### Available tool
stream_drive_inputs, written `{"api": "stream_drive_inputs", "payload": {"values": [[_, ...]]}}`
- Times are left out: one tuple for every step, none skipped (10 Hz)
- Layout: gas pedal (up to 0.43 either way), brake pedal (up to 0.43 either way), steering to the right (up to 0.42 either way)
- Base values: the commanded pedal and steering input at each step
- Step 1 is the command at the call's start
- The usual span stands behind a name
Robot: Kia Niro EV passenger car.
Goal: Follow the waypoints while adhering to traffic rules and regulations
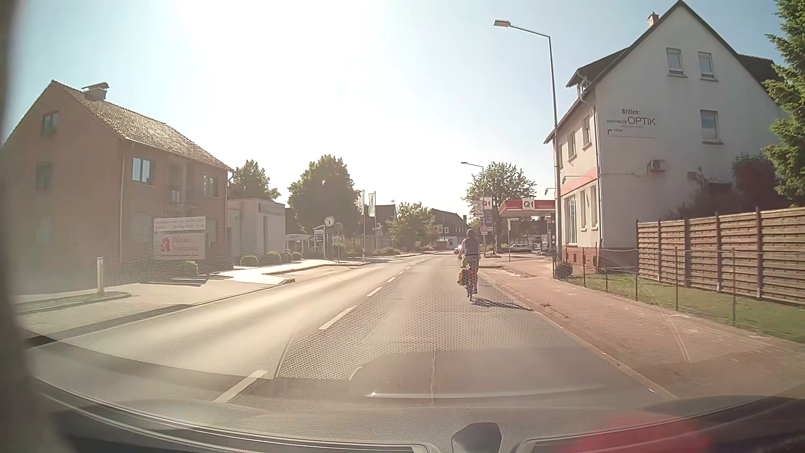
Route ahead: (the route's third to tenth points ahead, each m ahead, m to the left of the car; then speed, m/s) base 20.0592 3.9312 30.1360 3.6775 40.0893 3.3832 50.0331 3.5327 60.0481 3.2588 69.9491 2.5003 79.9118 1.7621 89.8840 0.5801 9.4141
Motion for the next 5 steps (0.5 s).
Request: {"api": "stream_drive_inputs", "payload": {"values": [[0.067, 0.006, 0.001], [0.067, 0.006, -0.001], [0.067, 0.006, -0.001], [0.067, 0.006, -0.001], [0.067, 0.006, -0.001]]}}
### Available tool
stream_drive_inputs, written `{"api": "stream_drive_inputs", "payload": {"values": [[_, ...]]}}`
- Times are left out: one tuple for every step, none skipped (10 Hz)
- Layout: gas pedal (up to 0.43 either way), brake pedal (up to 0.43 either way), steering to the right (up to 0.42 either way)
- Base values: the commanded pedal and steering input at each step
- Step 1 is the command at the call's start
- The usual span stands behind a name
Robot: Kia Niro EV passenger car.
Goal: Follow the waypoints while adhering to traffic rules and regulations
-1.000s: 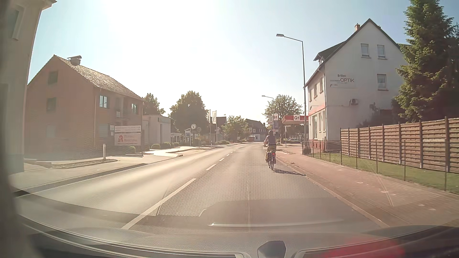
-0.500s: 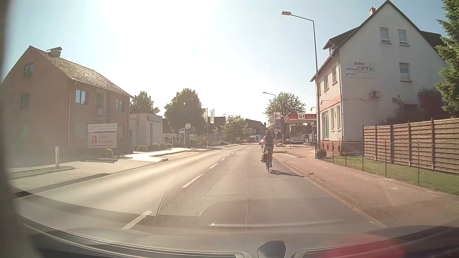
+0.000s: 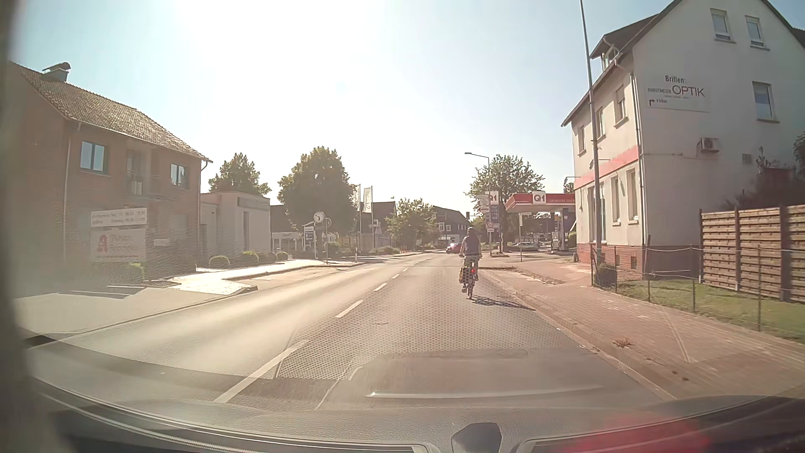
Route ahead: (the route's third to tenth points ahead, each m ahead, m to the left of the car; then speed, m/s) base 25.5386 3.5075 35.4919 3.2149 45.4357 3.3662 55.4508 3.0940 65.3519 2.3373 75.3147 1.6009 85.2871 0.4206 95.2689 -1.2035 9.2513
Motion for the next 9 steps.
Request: {"api": "stream_drive_inputs", "payload": {"values": [[0.067, 0.006, -0.001], [0.067, 0.006, -0.001], [0.079, 0.006, -0.001], [0.079, 0.006, -0.001], [0.079, 0.006, -0.001], [0.079, 0.006, 0.000], [0.079, 0.006, 0.001], [0.079, 0.006, 0.005], [0.079, 0.006, 0.005]]}}
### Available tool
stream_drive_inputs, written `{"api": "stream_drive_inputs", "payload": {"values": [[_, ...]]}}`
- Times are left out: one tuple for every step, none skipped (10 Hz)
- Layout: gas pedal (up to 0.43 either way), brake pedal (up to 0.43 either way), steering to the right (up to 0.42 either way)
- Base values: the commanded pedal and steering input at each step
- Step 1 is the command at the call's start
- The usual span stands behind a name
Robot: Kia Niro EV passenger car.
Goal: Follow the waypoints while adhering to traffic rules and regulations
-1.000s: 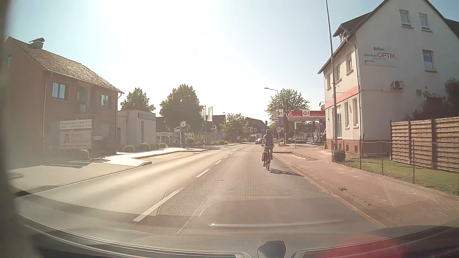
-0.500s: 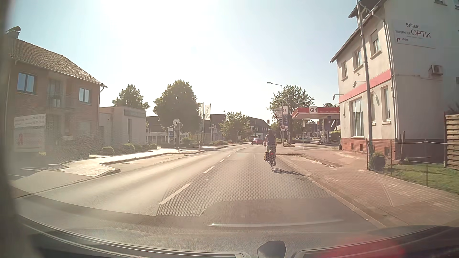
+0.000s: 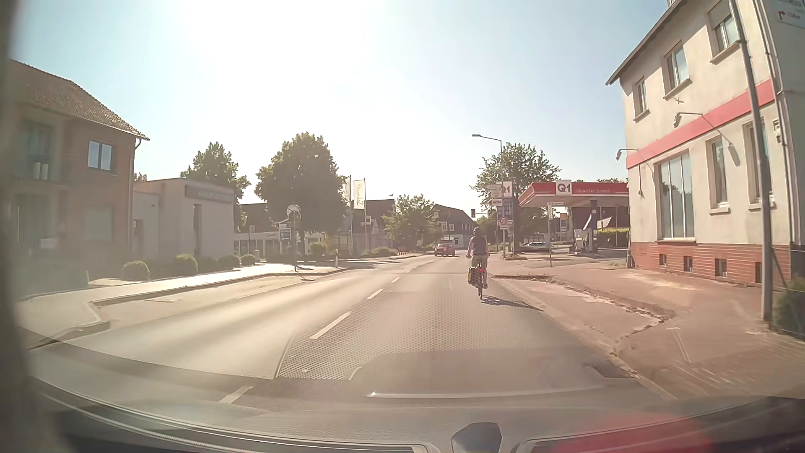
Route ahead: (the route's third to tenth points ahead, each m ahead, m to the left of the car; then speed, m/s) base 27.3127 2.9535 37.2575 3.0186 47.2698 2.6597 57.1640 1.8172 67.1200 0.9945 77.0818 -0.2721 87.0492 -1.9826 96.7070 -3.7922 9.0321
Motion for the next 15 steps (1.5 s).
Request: {"api": "stream_drive_inputs", "payload": {"values": [[0.079, 0.006, 0.005], [0.079, 0.006, 0.005], [0.079, 0.006, 0.005], [0.079, 0.006, 0.005], [0.079, 0.006, 0.005], [0.079, 0.006, 0.005], [0.079, 0.006, 0.005], [0.079, 0.006, 0.005], [0.079, 0.006, 0.005], [0.079, 0.006, 0.005], [0.079, 0.006, 0.005], [0.079, 0.006, 0.005], [0.079, 0.006, 0.005], [0.079, 0.006, 0.005], [0.079, 0.006, 0.005]]}}
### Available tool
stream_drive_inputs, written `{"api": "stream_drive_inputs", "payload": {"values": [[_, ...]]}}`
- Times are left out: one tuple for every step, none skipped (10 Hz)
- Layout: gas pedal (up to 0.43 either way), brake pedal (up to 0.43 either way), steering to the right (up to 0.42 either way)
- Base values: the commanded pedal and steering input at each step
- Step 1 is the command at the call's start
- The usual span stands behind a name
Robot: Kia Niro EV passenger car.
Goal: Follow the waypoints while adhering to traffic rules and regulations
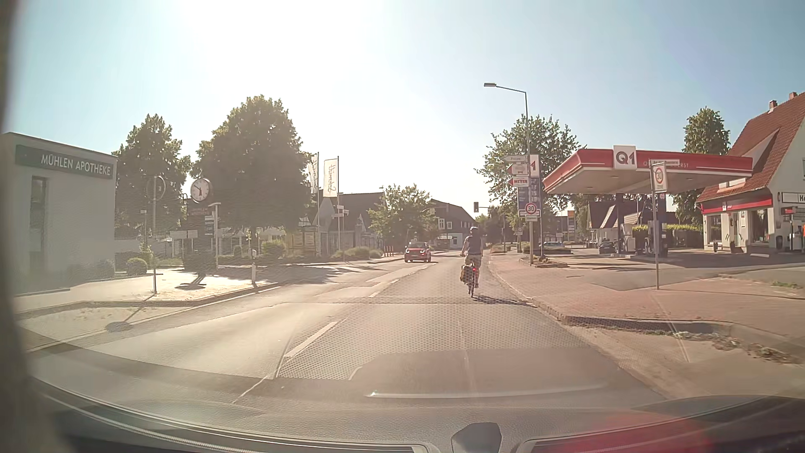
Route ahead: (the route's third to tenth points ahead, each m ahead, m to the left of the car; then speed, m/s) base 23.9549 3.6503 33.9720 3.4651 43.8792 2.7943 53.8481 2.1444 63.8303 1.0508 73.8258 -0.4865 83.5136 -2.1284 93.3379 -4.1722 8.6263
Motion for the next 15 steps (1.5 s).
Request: {"api": "stream_drive_inputs", "payload": {"values": [[0.079, 0.006, 0.005], [0.079, 0.006, 0.005], [0.079, 0.006, 0.005], [0.079, 0.006, 0.005], [0.079, 0.006, 0.005], [0.098, 0.006, 0.005], [0.098, 0.006, 0.005], [0.098, 0.006, 0.008], [0.098, 0.006, 0.009], [0.098, 0.006, 0.010], [0.098, 0.006, 0.011], [0.110, 0.006, 0.011], [0.110, 0.006, 0.011], [0.118, 0.006, 0.011], [0.138, 0.006, 0.011]]}}
